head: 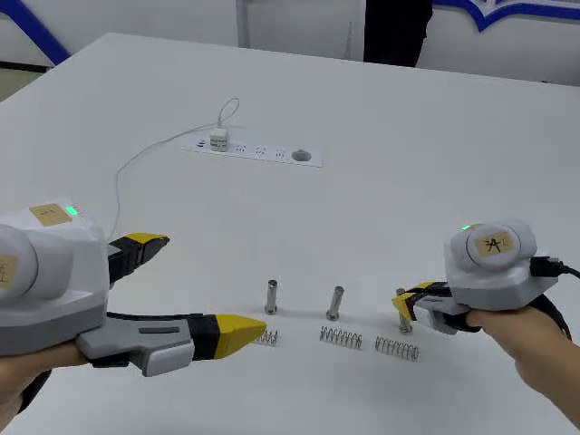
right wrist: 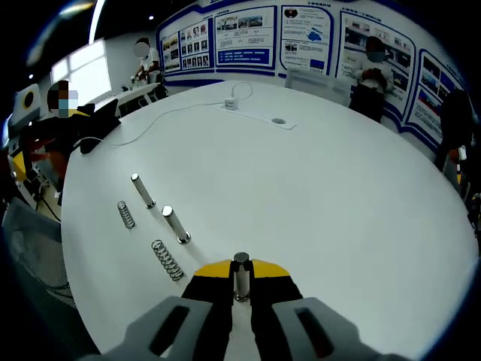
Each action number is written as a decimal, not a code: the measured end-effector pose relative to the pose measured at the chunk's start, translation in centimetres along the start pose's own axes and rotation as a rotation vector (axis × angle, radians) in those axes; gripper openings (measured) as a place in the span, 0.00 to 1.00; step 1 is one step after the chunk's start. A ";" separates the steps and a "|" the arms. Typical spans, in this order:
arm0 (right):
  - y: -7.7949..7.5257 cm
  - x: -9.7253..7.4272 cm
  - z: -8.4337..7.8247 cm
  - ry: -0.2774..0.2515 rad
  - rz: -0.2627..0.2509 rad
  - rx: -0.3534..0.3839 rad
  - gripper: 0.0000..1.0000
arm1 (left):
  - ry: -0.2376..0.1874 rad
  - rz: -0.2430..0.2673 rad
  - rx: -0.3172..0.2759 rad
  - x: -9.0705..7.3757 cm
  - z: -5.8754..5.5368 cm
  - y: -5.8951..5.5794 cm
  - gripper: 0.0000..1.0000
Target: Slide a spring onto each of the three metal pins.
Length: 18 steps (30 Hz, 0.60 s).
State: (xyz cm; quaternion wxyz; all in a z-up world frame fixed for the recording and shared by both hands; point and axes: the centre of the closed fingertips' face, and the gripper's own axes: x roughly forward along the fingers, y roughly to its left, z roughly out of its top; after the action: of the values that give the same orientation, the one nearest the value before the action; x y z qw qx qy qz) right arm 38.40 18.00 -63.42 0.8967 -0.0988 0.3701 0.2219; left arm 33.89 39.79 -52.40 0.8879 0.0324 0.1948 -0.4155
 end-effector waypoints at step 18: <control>1.8 -0.5 0.0 -0.153 0.016 -0.068 0.08 | -0.002 -0.002 0.006 -0.2 0.3 -0.5 0.98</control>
State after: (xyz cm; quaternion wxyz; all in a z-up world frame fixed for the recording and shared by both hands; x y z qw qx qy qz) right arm 37.29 19.42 -63.11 0.9166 -0.1093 0.2936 0.2483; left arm 33.48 39.58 -52.02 0.8875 0.0347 0.1928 -0.4171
